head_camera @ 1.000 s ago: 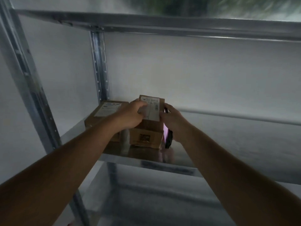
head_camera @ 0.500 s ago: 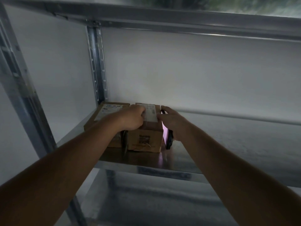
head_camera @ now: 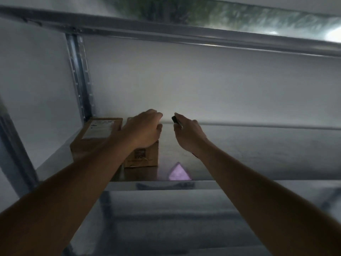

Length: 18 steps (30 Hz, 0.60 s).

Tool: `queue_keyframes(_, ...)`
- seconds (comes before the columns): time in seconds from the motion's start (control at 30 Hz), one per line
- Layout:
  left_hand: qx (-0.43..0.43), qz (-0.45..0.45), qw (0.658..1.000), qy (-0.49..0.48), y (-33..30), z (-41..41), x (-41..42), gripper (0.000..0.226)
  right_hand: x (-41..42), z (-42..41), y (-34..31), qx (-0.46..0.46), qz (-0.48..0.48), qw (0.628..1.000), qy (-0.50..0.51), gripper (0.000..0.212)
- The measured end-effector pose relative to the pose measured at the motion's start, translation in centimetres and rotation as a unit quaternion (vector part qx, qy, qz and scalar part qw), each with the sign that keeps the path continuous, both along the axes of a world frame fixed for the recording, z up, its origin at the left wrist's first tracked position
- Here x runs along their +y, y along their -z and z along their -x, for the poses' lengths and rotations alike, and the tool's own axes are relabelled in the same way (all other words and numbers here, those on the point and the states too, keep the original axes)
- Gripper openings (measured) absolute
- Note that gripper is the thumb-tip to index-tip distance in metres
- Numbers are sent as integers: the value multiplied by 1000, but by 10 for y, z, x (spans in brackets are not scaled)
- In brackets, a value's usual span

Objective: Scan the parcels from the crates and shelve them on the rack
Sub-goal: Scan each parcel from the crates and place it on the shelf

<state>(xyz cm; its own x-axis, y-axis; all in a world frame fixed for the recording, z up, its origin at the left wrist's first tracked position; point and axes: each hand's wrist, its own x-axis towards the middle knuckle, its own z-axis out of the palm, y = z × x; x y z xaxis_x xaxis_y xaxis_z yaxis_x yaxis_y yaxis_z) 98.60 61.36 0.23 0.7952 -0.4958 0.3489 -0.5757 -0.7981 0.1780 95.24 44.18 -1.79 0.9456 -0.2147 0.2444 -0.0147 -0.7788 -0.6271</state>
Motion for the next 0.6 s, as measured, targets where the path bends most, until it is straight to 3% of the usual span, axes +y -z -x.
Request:
queue_keyframes(0.1,-20,-11,999,43,3,18,-27,45,-21,33,0,-9,94,994,50,48)
queue_keyframes(0.27,-42,-49,994,84,4,64,-75,60,-64,98,1,-10,169,977,128,49)
queue_keyframes(0.6,-74,-62,979,181,4,197,-207,61,-193,260,4,0,207,951,228,50)
